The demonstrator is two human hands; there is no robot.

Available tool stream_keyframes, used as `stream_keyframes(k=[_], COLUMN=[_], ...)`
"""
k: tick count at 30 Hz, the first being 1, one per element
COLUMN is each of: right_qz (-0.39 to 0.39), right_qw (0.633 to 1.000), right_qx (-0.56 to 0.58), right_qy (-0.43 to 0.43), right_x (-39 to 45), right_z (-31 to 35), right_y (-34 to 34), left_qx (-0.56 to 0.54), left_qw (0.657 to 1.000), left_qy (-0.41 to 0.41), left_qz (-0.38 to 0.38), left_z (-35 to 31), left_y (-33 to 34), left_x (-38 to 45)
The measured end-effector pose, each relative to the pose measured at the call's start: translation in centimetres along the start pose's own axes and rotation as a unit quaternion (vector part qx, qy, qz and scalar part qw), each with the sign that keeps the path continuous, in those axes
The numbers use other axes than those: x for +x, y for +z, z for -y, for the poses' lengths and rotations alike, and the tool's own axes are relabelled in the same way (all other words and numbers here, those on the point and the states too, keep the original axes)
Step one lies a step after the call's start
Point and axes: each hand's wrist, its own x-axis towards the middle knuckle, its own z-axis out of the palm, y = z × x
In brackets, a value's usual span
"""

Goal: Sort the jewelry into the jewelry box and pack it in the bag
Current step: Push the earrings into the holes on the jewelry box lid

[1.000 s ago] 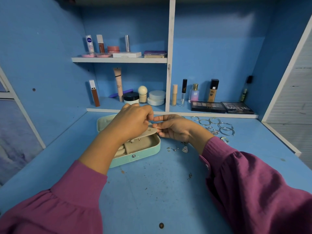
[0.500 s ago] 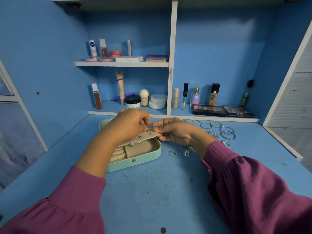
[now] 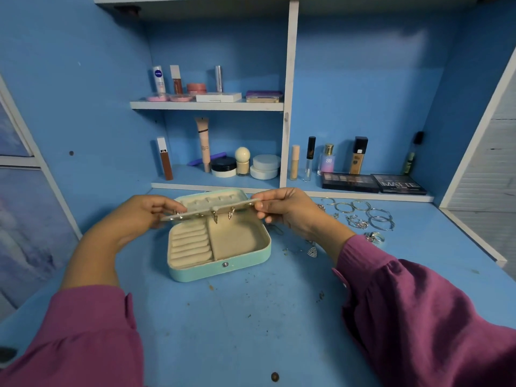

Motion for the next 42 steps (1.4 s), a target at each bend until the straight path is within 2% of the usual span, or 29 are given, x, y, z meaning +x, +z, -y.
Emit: stream_keyframes(k=[4, 7, 15, 18, 23, 26, 32, 37, 42], right_qz=[-0.031, -0.05, -0.087, -0.114, -0.102, -0.073, -0.022, -0.001, 0.004], right_qw=[0.998, 0.996, 0.993, 0.985, 0.921, 0.881, 0.846, 0.8, 0.779], right_qx=[0.01, 0.007, -0.031, -0.118, -0.374, -0.468, -0.529, -0.595, -0.621], right_qy=[-0.05, -0.069, -0.068, -0.057, -0.023, -0.006, 0.063, 0.079, 0.086], right_x=[-0.1, -0.2, -1.1, -1.9, -3.3, -4.4, -5.9, -6.2, -6.2], right_z=[0.0, 0.0, 0.0, 0.1, 0.6, 1.3, 2.9, 3.1, 3.0], right_y=[0.4, 0.7, 0.2, -0.4, -2.3, -3.2, -4.6, -3.9, -3.4], left_qx=[-0.117, -0.168, -0.159, -0.167, -0.166, -0.161, -0.15, -0.153, -0.158], left_qw=[0.993, 0.985, 0.984, 0.981, 0.979, 0.978, 0.979, 0.979, 0.978], left_qy=[-0.012, -0.017, -0.015, -0.01, -0.004, -0.01, -0.024, -0.026, -0.02], left_qz=[0.005, -0.035, -0.085, -0.103, -0.119, -0.129, -0.134, -0.135, -0.132], left_z=[0.5, 0.6, 0.5, 0.5, 0.5, 0.7, 1.0, 0.8, 0.7], left_y=[0.1, 0.4, 2.0, 2.6, 3.5, 3.9, 4.4, 4.4, 4.5], left_x=[-0.3, -0.3, 0.2, 0.5, 0.7, 0.9, 1.1, 0.9, 0.7])
